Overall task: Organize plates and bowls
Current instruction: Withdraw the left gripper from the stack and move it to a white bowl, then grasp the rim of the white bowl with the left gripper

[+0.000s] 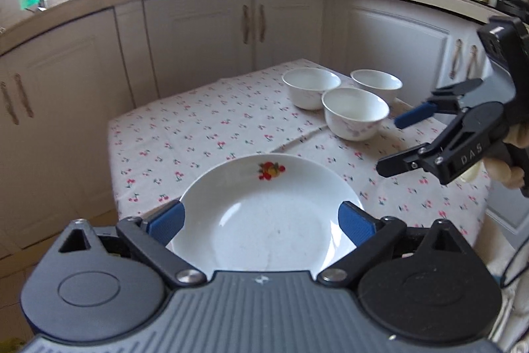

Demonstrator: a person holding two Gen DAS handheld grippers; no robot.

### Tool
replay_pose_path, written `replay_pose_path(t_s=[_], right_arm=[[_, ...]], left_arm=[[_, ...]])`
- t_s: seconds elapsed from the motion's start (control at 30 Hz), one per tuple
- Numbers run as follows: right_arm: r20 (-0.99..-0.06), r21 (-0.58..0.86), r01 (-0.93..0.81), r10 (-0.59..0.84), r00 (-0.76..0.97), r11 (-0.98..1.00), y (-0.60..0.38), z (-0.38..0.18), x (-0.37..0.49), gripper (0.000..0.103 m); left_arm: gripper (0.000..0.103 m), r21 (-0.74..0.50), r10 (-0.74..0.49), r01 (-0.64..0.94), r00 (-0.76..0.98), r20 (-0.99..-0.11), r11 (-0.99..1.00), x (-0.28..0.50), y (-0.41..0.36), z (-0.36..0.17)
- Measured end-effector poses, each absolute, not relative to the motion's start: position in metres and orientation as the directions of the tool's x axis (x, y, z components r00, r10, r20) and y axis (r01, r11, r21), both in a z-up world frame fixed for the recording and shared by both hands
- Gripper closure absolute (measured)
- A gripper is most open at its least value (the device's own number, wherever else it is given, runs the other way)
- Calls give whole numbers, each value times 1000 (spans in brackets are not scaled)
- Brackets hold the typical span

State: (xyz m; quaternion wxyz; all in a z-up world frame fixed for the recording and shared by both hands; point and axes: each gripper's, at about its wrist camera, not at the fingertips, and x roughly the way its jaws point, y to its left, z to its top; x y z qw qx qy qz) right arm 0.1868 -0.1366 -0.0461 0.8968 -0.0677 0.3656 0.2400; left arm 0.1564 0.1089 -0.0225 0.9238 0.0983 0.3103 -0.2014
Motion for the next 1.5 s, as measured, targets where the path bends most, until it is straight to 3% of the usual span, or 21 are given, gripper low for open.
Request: replay_pose_path(t_s=[0.13,0.47,1.07,1.27,1.33,1.5], right_arm=[[-658,4,-409,310,686,913,-156,-52,187,0],[-593,-151,-331,183,784,931,-186,-68,187,0],[-613,-71,-340,228,756,938,-207,-94,227,0],[-609,-87,-346,225,761,934,-208,-99,237,1],[-605,-81,-346,229,762,935,-210,-100,240,1],[-601,-77,-361,246,760,929,-209,-101,244,5]], left_arm=[[4,45,-280,385,740,-612,922,159,87,-22],[4,29,-327,446,697,-639,894,201,21,-19],[5,20,-351,513,615,-706,858,309,-70,-39],[9,-1,-365,538,571,-736,843,332,-86,-51],[18,-10,-371,549,553,-746,836,338,-90,-53],[26,-9,-379,574,529,-759,819,345,-98,-60]])
